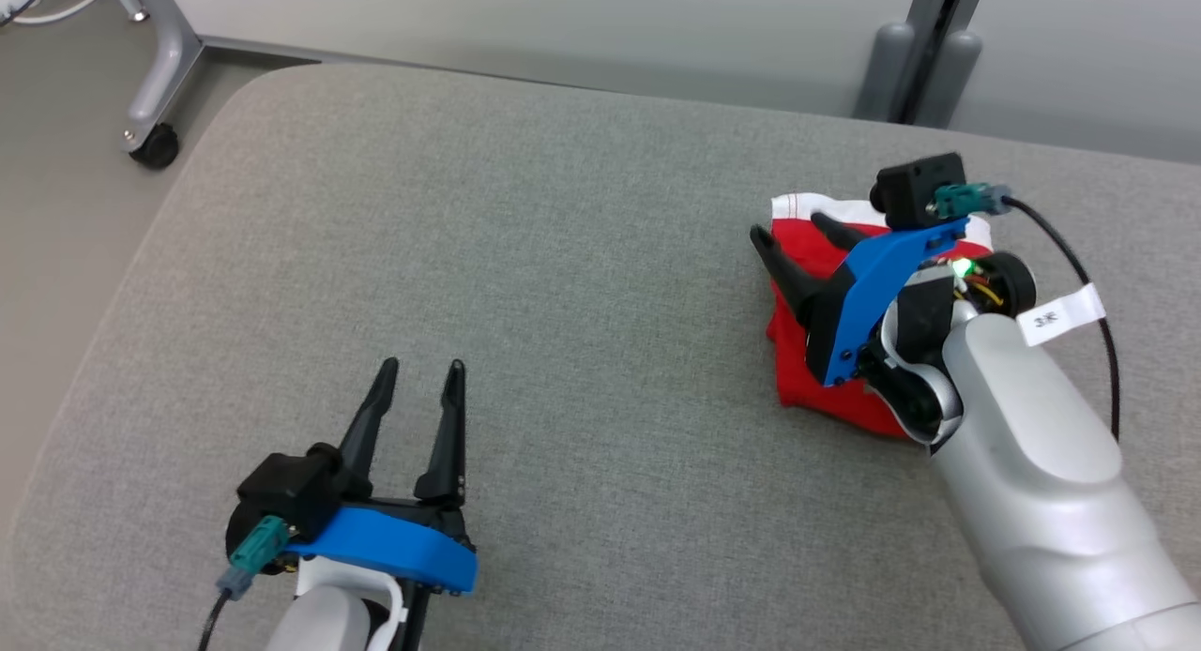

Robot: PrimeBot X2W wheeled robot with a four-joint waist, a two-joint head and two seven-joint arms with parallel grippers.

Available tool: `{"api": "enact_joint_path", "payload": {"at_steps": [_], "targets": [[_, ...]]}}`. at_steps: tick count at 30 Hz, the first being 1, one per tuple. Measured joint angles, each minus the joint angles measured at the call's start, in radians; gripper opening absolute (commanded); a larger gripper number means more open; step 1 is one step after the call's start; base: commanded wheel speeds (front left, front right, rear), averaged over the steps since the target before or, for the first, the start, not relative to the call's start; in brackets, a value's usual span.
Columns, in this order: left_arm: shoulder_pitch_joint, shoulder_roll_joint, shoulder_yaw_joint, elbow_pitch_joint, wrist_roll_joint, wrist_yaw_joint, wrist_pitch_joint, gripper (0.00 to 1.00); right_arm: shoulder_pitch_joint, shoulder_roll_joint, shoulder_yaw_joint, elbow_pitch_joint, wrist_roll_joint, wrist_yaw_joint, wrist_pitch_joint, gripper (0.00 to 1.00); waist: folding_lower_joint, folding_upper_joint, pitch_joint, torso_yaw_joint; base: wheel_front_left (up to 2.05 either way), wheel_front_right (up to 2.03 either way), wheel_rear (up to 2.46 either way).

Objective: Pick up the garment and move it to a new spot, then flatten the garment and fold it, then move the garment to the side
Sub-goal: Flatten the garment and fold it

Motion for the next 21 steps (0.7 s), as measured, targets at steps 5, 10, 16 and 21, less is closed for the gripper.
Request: {"api": "enact_joint_path", "payload": {"at_steps": [5, 10, 16, 21], "targets": [[0.014, 0.003, 0.053, -0.002, 0.02, 0.0, 0.0, 1.0, 0.021, -0.094, -0.012, -0.096, 0.025, 0.0, -0.064, 1.0, 0.0, 0.0, -0.036, -0.025, 0.0, 0.0, 0.0], [0.025, 0.001, 0.056, -0.004, 0.041, 0.0, 0.0, 1.0, 0.129, -0.193, -0.086, -0.117, -0.026, 0.0, -0.088, 1.0, -0.0001, 0.0, -0.067, -0.055, 0.0, 0.0, 0.0], [0.021, 0.01, 0.05, -0.003, 0.051, 0.0, 0.0, 1.0, 0.228, -0.211, -0.151, -0.089, -0.126, 0.0, -0.136, 0.69, -0.0001, 0.0, -0.059, -0.068, 0.0, 0.0, 0.0], [0.001, 0.025, 0.043, 0.001, 0.052, 0.0, 0.0, 1.0, 0.243, -0.16, -0.119, -0.063, -0.196, 0.0, -0.154, 0.0, 0.0, 0.0, -0.046, -0.059, 0.0, 0.0, 0.0]]}}
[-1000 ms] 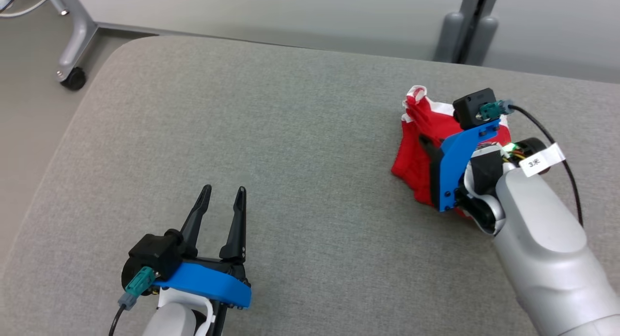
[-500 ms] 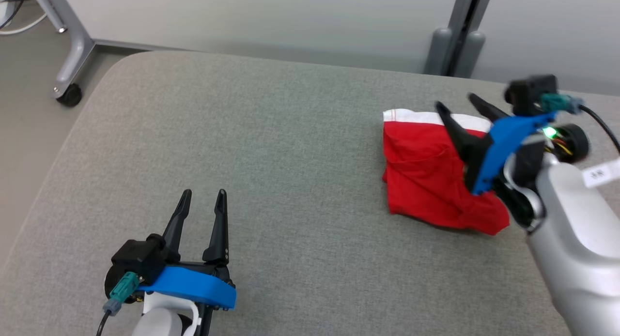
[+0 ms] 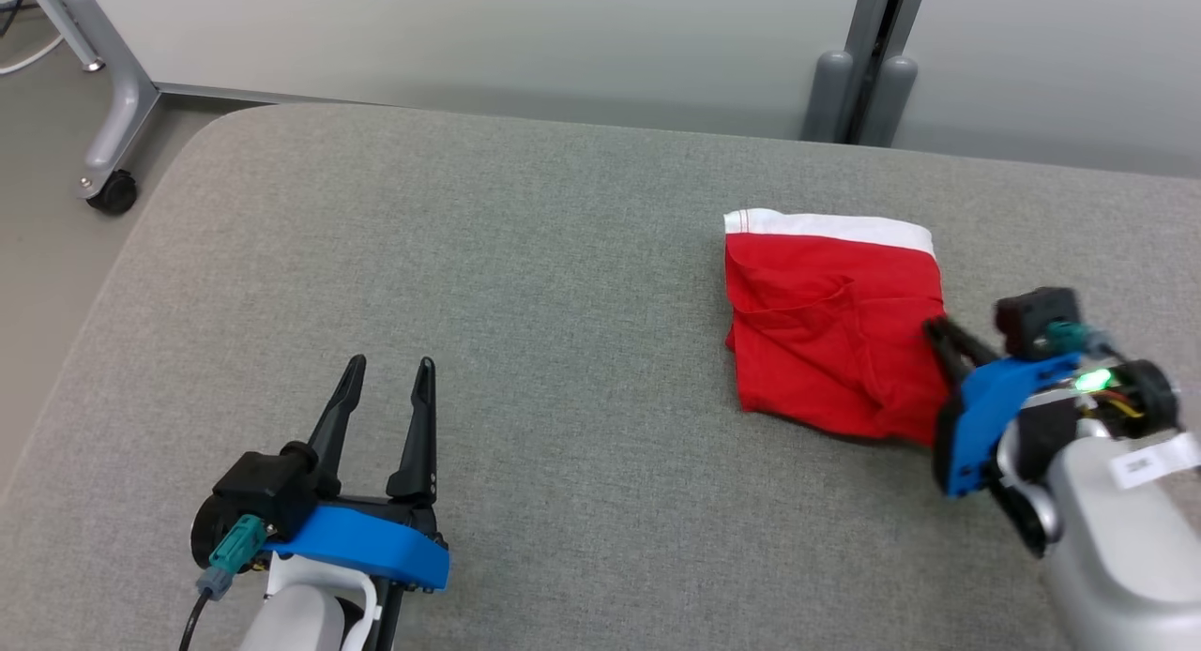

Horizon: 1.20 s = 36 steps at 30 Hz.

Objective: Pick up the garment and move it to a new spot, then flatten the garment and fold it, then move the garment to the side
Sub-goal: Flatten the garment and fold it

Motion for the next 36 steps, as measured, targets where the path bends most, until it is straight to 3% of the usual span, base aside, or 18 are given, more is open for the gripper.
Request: {"api": "enact_joint_path", "payload": {"at_steps": [5, 10, 13, 16, 18, 19, 20, 25, 30, 36], "targets": [[-0.001, 0.006, -0.007, 0.013, -0.002, 0.0, 0.0, 1.0, 0.0, 0.077, 0.125, 0.036, -0.011, 0.0, 0.008, 0.0, 0.0, 0.0, -0.009, 0.006, 0.0, 0.0, 0.0], [0.006, 0.006, 0.001, 0.02, -0.008, 0.0, 0.0, 1.0, 0.027, 0.149, 0.365, -0.005, 0.152, 0.0, 0.087, 0.0, 0.0, 0.0, -0.035, 0.008, 0.0, 0.0, 0.0], [0.022, 0.007, 0.012, 0.022, -0.007, 0.0, 0.0, 1.0, 0.054, 0.138, 0.502, -0.092, 0.277, 0.0, 0.137, 0.0, 0.0, 0.0, -0.05, 0.002, 0.0, 0.0, 0.0], [0.039, 0.007, 0.026, 0.023, -0.007, 0.0, 0.0, 1.0, 0.073, 0.095, 0.538, -0.188, 0.356, 0.0, 0.119, 0.0, 0.0, 0.0, -0.068, -0.01, 0.0, 0.0, 0.0], [0.05, 0.009, 0.041, 0.023, -0.007, 0.001, 0.0, 1.0, 0.091, 0.071, 0.502, -0.237, 0.375, 0.0, 0.071, 0.0, 0.0, 0.0, -0.08, -0.02, 0.0, 0.0, 0.0], [0.056, 0.011, 0.045, 0.022, -0.006, 0.001, 0.0, 1.0, 0.103, 0.063, 0.469, -0.255, 0.38, 0.0, 0.044, 0.34, 0.0, 0.0, -0.087, -0.027, 0.0, 0.0, 0.0], [0.063, 0.013, 0.053, 0.021, -0.005, 0.003, 0.0, 1.0, 0.115, 0.056, 0.436, -0.274, 0.377, 0.0, 0.018, 1.0, -0.0001, 0.0, -0.092, -0.034, 0.0, 0.0, 0.0], [0.098, 0.021, 0.085, 0.018, -0.003, 0.01, 0.0, 1.0, 0.214, 0.055, 0.207, -0.339, 0.313, 0.0, -0.091, 1.0, -0.0001, 0.0, -0.124, -0.077, 0.0, 0.0, 0.0], [0.142, 0.035, 0.114, 0.012, 0.0, 0.024, 0.0, 1.0, 0.339, 0.104, -0.016, -0.375, 0.213, 0.0, -0.124, 1.0, -0.0002, 0.0, -0.154, -0.13, 0.0, 0.0, 0.0], [0.161, 0.043, 0.141, 0.006, 0.0, 0.032, 0.0, 1.0, 0.414, 0.157, -0.159, -0.415, 0.112, 0.0, -0.123, 1.0, -0.0001, 0.0, -0.168, -0.187, 0.0, 0.0, 0.0]]}}
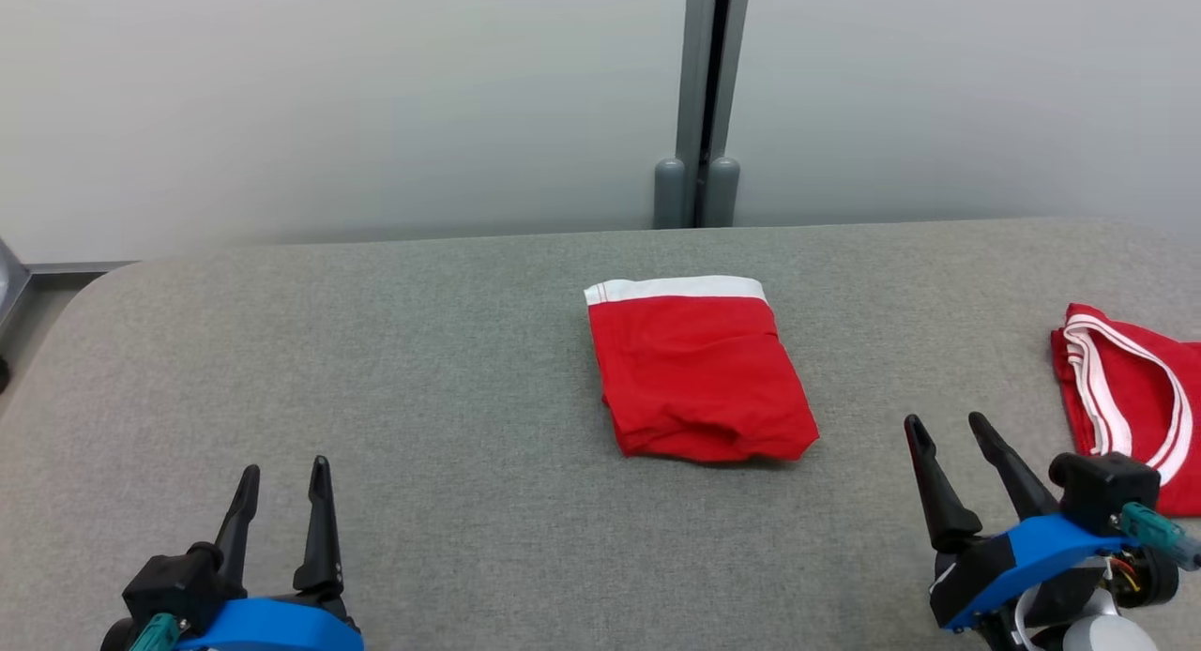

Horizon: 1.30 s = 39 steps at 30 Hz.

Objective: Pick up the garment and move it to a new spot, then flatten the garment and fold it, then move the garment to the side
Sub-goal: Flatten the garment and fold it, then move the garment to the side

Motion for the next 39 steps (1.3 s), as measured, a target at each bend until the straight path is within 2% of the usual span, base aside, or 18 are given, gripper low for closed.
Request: {"api": "enact_joint_path", "payload": {"at_steps": [4, 11, 28, 32, 36, 39], "targets": [[0.006, 0.003, 0.012, 0.005, -0.003, 0.001, 0.0, 1.0, 0.019, 0.016, -0.019, -0.001, -0.037, 0.0, -0.003, 1.0, 0.0, 0.0, -0.005, -0.024, 0.0, 0.0, 0.0], [0.006, 0.007, 0.017, 0.015, -0.006, 0.008, 0.0, 1.0, 0.019, 0.006, 0.025, 0.035, -0.059, 0.0, -0.013, 1.0, 0.0, 0.0, -0.008, -0.047, 0.0, 0.0, 0.0], [-0.014, 0.02, -0.003, 0.017, -0.014, 0.008, 0.001, 1.0, -0.003, 0.022, 0.022, 0.07, -0.045, 0.0, -0.002, 1.0, 0.0, 0.0, 0.016, -0.034, 0.0, 0.0, 0.0], [-0.038, 0.023, -0.011, 0.002, -0.016, 0.005, 0.004, 1.0, -0.112, 0.037, -0.001, 0.057, -0.034, 0.0, 0.08, 1.0, 0.0001, 0.0, 0.054, -0.021, 0.0, 0.0, 0.0], [-0.086, 0.024, -0.035, -0.016, -0.013, -0.001, 0.005, 1.0, -0.26, 0.052, -0.042, 0.078, -0.041, 0.0, 0.241, 1.0, 0.0003, 0.0, 0.106, 0.008, 0.0, 0.0, 0.0], [-0.128, 0.019, -0.055, -0.025, -0.008, -0.007, 0.004, 1.0, -0.377, 0.058, -0.099, 0.141, -0.072, 0.0, 0.368, 1.0, 0.0004, 0.0, 0.15, 0.042, 0.0, 0.0, 0.0]]}}
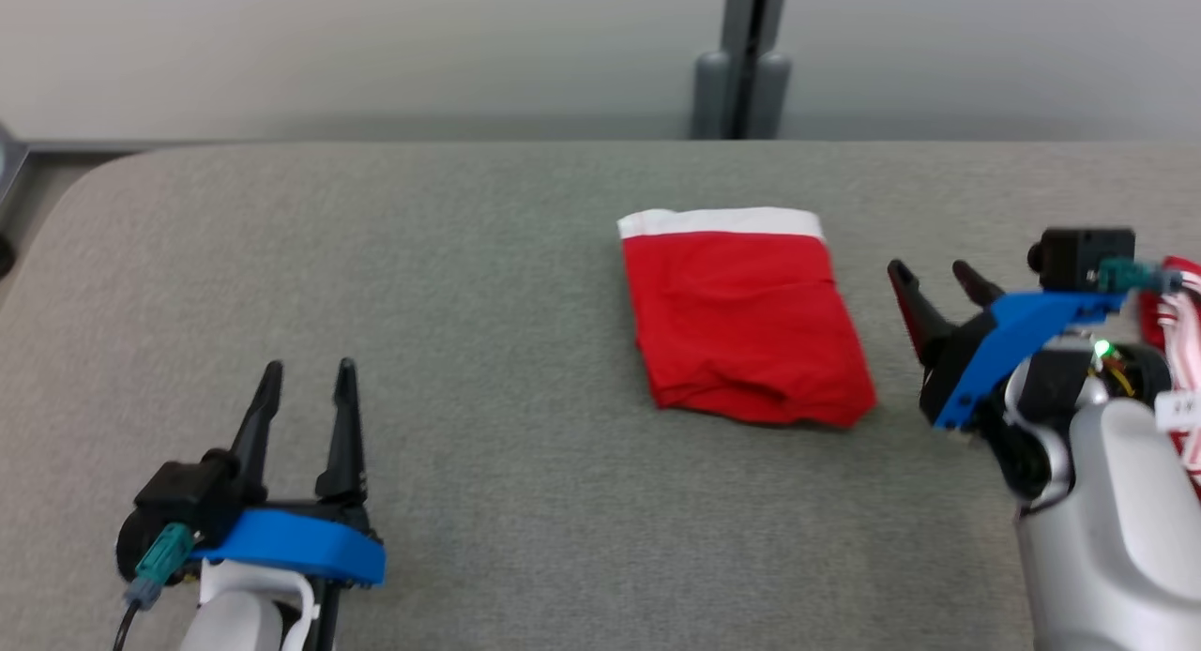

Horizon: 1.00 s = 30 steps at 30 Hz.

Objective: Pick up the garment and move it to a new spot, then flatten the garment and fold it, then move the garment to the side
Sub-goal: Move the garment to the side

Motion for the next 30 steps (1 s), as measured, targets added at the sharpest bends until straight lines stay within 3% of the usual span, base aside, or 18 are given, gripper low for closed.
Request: {"api": "enact_joint_path", "payload": {"at_steps": [6, 10, 13, 14, 15, 16, 21, 25, 30], "targets": [[-0.057, -0.018, -0.035, 0.009, 0.003, -0.009, -0.002, 1.0, -0.15, 0.009, -0.108, 0.164, -0.073, 0.0, 0.141, 1.0, 0.0, 0.0, 0.079, 0.092, 0.0, 0.0, 0.0], [-0.072, -0.021, -0.04, 0.019, 0.004, -0.011, -0.003, 1.0, -0.193, 0.012, -0.185, 0.269, -0.11, 0.0, 0.159, 1.0, 0.0, 0.0, 0.127, 0.146, 0.0, 0.0, 0.0], [-0.073, -0.029, -0.037, 0.02, 0.005, -0.015, -0.004, 1.0, -0.223, 0.011, -0.172, 0.346, -0.078, 0.0, 0.143, 1.0, -0.0001, 0.0, 0.156, 0.173, 0.0, 0.0, 0.0], [-0.073, -0.03, -0.034, 0.02, 0.006, -0.015, -0.004, 1.0, -0.236, 0.011, -0.16, 0.363, -0.078, 0.0, 0.139, 0.7, -0.0001, 0.0, 0.164, 0.178, 0.0, 0.0, 0.0], [-0.073, -0.031, -0.032, 0.021, 0.008, -0.015, -0.004, 1.0, -0.249, 0.011, -0.146, 0.379, -0.072, 0.0, 0.134, 0.27, -0.0001, 0.0, 0.17, 0.181, 0.0, 0.0, 0.0], [-0.073, -0.033, -0.029, 0.021, 0.009, -0.016, -0.004, 1.0, -0.259, 0.007, -0.132, 0.391, -0.066, 0.0, 0.127, 0.0, -0.0001, 0.0, 0.174, 0.181, 0.0, 0.0, 0.0], [-0.072, -0.042, -0.016, 0.019, 0.014, -0.018, -0.004, 1.0, -0.275, 0.011, -0.047, 0.406, -0.083, 0.0, 0.117, 0.0, -0.0002, 0.0, 0.167, 0.143, 0.0, 0.0, 0.0], [-0.059, -0.038, -0.004, 0.018, 0.018, -0.019, -0.004, 1.0, -0.278, -0.005, 0.081, 0.351, -0.064, 0.0, 0.16, 0.0, -0.0001, 0.0, 0.152, 0.089, 0.0, 0.0, 0.0], [-0.023, -0.025, 0.024, 0.01, 0.019, -0.019, -0.004, 1.0, -0.281, -0.106, 0.291, 0.196, 0.031, 0.0, 0.227, 0.0, -0.0003, 0.0, 0.134, -0.016, 0.0, 0.0, 0.0]]}}
